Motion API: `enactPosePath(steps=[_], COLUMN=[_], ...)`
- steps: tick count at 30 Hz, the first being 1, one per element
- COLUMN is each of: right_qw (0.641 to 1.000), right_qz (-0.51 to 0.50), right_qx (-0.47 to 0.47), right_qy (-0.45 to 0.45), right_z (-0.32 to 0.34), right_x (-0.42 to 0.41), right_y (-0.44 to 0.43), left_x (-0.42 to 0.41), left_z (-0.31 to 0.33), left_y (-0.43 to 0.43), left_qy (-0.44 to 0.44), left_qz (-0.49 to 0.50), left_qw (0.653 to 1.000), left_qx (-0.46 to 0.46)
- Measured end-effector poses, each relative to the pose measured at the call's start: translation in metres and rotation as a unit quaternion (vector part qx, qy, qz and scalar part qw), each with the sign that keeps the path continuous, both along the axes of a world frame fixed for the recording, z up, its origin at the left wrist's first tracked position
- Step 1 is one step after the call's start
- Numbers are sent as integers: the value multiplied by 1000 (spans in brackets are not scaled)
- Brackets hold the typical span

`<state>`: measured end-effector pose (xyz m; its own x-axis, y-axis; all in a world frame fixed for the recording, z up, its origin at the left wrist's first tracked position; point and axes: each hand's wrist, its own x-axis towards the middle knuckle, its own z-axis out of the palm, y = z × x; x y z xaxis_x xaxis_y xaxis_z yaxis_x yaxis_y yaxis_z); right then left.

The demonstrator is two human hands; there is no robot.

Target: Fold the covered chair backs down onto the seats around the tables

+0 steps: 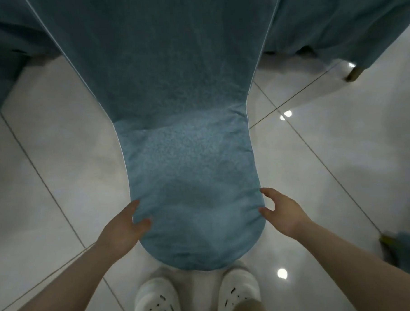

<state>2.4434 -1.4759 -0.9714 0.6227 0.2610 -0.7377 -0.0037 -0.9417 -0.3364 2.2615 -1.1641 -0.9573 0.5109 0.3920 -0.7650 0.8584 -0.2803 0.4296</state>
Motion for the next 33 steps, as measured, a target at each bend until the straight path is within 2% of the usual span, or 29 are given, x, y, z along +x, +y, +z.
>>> enactPosePath(steps=[6,12,15,18,21,26,33], right_qw=[998,984,967,948,934,928,938], right_qz=[-57,-174,-236,-285,-312,-323,-302], right_qx=[-7,37,78,111,118,119,143], right_qy=[-1,23,48,91,126,141,91], right_z=[-74,-117,-127,-134,-137,-114,-7], right_x=[-3,0,5,10,13,6,-22], right_y=[-6,-10,-9,-7,-4,1,-4], left_x=[-8,-17,-24,-27,-28,-34,-57], left_z=[-75,-120,-135,-143,-146,-124,-15], left_y=[-2,7,12,8,9,16,13], left_qy=[-19,18,52,58,57,70,81], left_qz=[102,202,238,300,325,325,315], left_qw=[995,979,969,941,927,928,929], left_qx=[-9,30,-49,-147,-180,-166,-177])
